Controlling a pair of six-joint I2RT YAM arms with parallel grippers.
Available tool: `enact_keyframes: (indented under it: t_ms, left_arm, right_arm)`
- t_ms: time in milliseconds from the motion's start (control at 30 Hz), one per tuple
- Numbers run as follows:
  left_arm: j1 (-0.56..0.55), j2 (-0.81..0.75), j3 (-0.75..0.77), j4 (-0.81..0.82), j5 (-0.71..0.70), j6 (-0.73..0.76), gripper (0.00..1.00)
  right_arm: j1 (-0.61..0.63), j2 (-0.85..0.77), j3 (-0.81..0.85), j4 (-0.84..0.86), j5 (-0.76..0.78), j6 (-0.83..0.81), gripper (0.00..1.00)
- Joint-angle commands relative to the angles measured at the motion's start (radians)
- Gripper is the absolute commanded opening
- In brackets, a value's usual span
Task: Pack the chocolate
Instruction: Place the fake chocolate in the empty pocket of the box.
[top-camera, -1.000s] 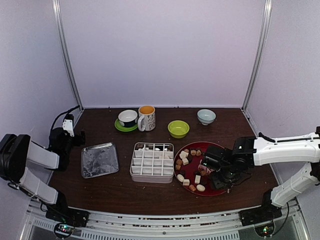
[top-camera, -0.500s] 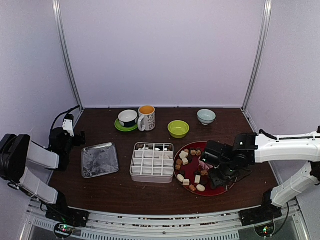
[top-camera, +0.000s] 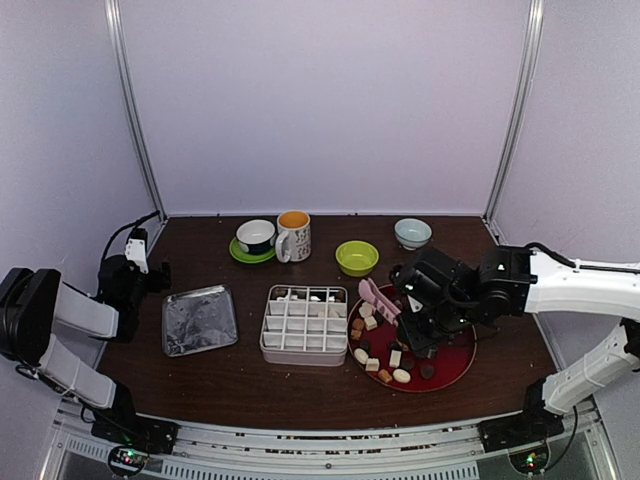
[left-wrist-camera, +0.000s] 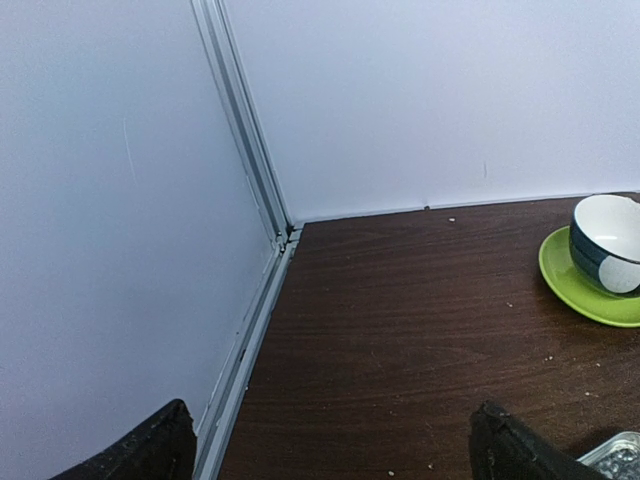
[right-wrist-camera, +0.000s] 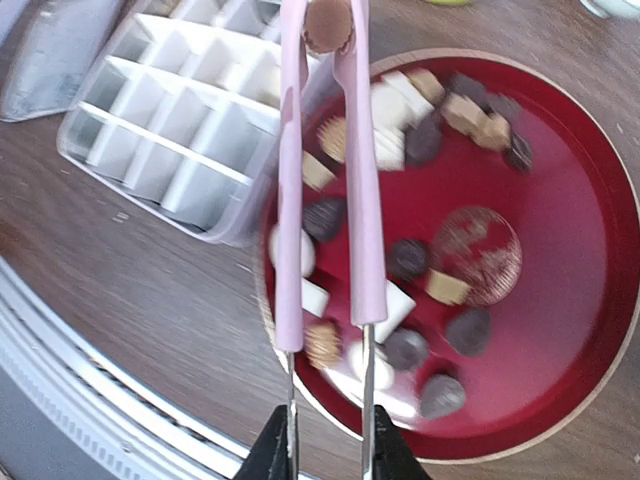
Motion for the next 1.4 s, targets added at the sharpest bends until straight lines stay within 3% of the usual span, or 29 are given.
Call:
enact_keyframes:
  t_ms: [0,300,567,1367]
  left_arm:
    - [0.007,-0.003,0.008,0.057,0.007,0.010,0.98]
    - [0.008,-0.003,0.008,0.058,0.007,0.009,0.98]
    - [0.008,-0.003,0.010,0.058,0.008,0.010,0.98]
    - [0.008,-0.003,0.008,0.059,0.007,0.010,0.98]
  right_arm:
    - [0.020,0.071,0.076,0.147,-0.017,-0.061,0.21]
    - [0.040,0.266,0.178,0.267,-0.042,-0.109,0.21]
    - [0.063,0.425,0.297,0.243,-0.030,-0.148,0.21]
    - [0.065,0.431,0.293,0.213,0.042,-0.141,0.33]
